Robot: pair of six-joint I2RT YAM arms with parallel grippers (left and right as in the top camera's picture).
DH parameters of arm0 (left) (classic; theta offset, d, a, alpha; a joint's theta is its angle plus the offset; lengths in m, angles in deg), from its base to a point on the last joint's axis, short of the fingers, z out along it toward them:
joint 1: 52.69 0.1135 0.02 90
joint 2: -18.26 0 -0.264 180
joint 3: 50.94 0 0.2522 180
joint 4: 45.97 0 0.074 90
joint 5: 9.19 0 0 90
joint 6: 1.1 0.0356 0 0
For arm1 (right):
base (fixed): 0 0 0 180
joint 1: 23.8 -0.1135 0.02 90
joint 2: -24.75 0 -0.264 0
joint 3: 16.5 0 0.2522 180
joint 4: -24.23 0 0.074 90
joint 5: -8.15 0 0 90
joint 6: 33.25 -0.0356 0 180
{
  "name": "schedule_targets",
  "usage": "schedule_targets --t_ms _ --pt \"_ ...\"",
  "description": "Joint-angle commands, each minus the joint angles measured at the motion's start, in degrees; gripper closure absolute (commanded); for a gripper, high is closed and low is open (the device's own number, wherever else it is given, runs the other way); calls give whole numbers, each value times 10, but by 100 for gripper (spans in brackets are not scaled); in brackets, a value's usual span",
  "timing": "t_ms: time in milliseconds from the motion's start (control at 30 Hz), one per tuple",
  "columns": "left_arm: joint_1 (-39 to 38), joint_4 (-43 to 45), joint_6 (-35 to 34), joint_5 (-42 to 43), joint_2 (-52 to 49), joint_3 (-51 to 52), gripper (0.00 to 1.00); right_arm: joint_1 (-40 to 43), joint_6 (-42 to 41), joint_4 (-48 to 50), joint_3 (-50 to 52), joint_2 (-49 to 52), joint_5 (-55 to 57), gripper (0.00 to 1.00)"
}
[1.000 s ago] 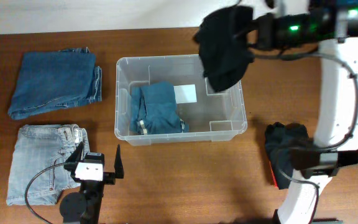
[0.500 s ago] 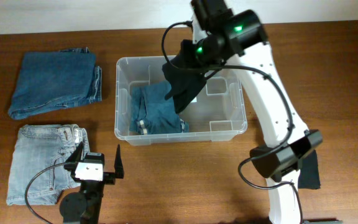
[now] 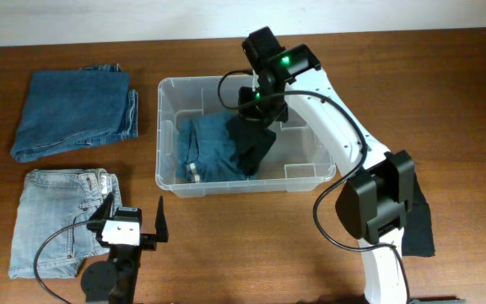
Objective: Pack container
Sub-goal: 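Lower the black garment beside the denim and release it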
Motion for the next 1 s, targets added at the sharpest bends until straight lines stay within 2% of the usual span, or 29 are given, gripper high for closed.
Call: schedule_targets --t_ms 0,233,267,333,367,467,567,667,800,833,933,967 --pt "3 0 9 -4 3 4 1 0 -5 3 5 2 2 96" --pt "3 0 9 -4 3 4 1 6 -5 -37 25 2 116 95" --pt "3 0 9 -4 3 4 1 6 -5 -36 32 2 124 91" --pt "3 0 9 -4 3 4 1 6 -5 -36 50 2 143 63" --pt "3 0 9 -4 3 4 1 6 -5 -37 59 2 160 55" --pt "3 0 9 -4 3 4 1 6 -5 -39 69 2 177 44" --pt "3 0 9 -4 3 4 1 4 -5 -49 68 2 223 28" --pt "3 0 9 -4 3 4 0 5 -3 -66 57 2 277 21" --pt "3 0 9 -4 3 4 1 5 17 -71 39 2 277 21" --pt "3 0 9 -4 3 4 1 5 19 -71 39 2 271 25" --pt "3 0 9 -4 3 4 1 5 21 -60 47 3 239 52" --pt "3 0 9 -4 3 4 1 5 21 -51 52 3 229 65"
